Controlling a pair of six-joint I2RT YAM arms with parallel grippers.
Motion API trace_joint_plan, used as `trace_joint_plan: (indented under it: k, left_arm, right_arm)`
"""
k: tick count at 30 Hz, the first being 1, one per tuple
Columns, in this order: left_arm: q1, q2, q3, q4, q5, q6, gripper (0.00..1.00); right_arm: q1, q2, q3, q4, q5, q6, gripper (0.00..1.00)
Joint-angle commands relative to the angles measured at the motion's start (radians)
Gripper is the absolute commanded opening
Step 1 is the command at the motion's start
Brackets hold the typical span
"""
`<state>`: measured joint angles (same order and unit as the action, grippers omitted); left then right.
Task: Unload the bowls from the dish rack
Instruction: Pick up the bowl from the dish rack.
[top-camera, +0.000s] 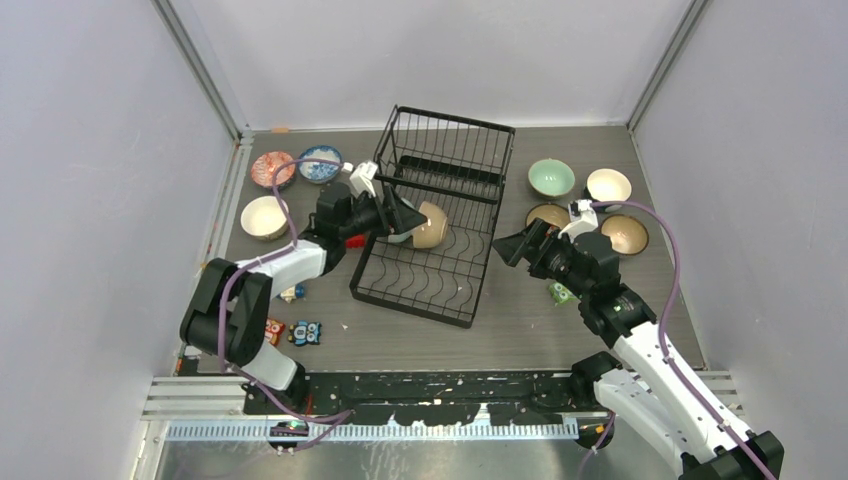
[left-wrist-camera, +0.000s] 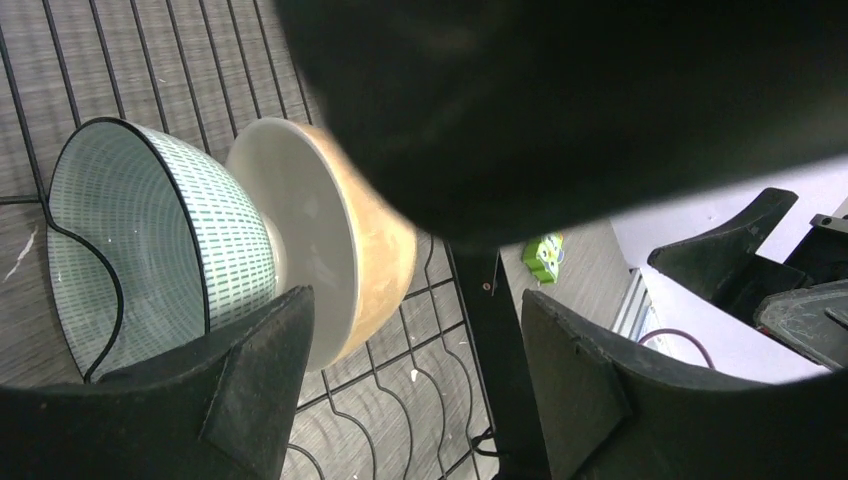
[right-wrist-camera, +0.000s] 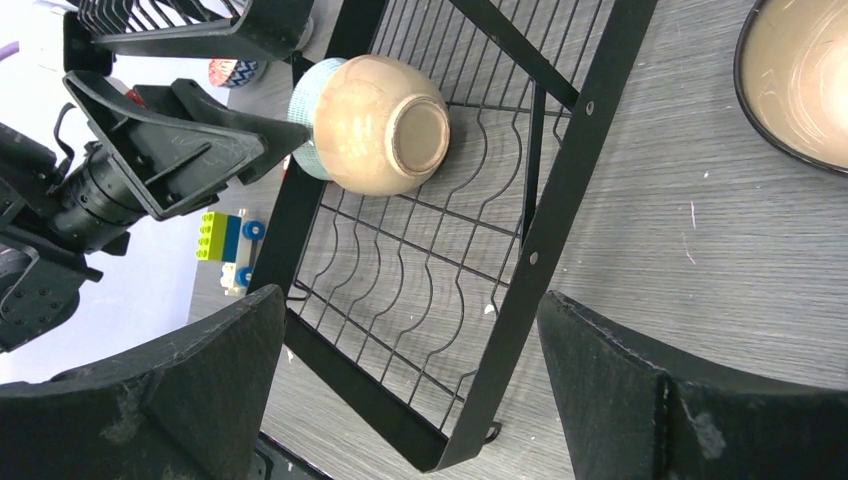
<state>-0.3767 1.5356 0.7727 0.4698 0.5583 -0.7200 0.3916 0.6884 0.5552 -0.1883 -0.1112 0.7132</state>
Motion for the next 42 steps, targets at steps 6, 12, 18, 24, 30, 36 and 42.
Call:
trace_joint_plan:
  k: [6, 12, 18, 24, 30, 36, 42]
  left_arm:
    - [-0.022, 0.044, 0.035, 0.088, -0.006, 0.044, 0.76]
    - [-0.029, 0.044, 0.031, 0.093, -0.028, 0.043, 0.76]
    - [-0.056, 0.023, 0.014, 0.094, -0.074, 0.075, 0.75]
    - [-0.060, 0.003, -0.007, 0.067, -0.138, 0.106, 0.76]
    - [-0.061, -0.004, -0.003, 0.060, -0.170, 0.119, 0.76]
    - [-0.063, 0.019, 0.004, 0.069, -0.162, 0.119, 0.76]
    - [-0.097, 0.020, 0.013, 0.059, -0.153, 0.121, 0.76]
  right_arm:
    - [0.006, 0.001, 0.010, 0.012, -0.004, -0.008, 1.00]
    - [0.005, 0.017, 0.012, 0.016, -0.012, -0.003, 1.00]
    - [0.007, 0.032, 0.013, 0.019, -0.024, 0.006, 1.00]
    - [0.007, 0.031, 0.006, 0.018, -0.010, 0.008, 1.00]
    - [0.007, 0.029, 0.008, 0.007, 0.018, 0.004, 1.00]
    - [0.007, 0.013, 0.000, -0.007, 0.030, -0.007, 1.00]
    - [0.007, 0.020, 0.000, -0.008, 0.028, -0.006, 1.00]
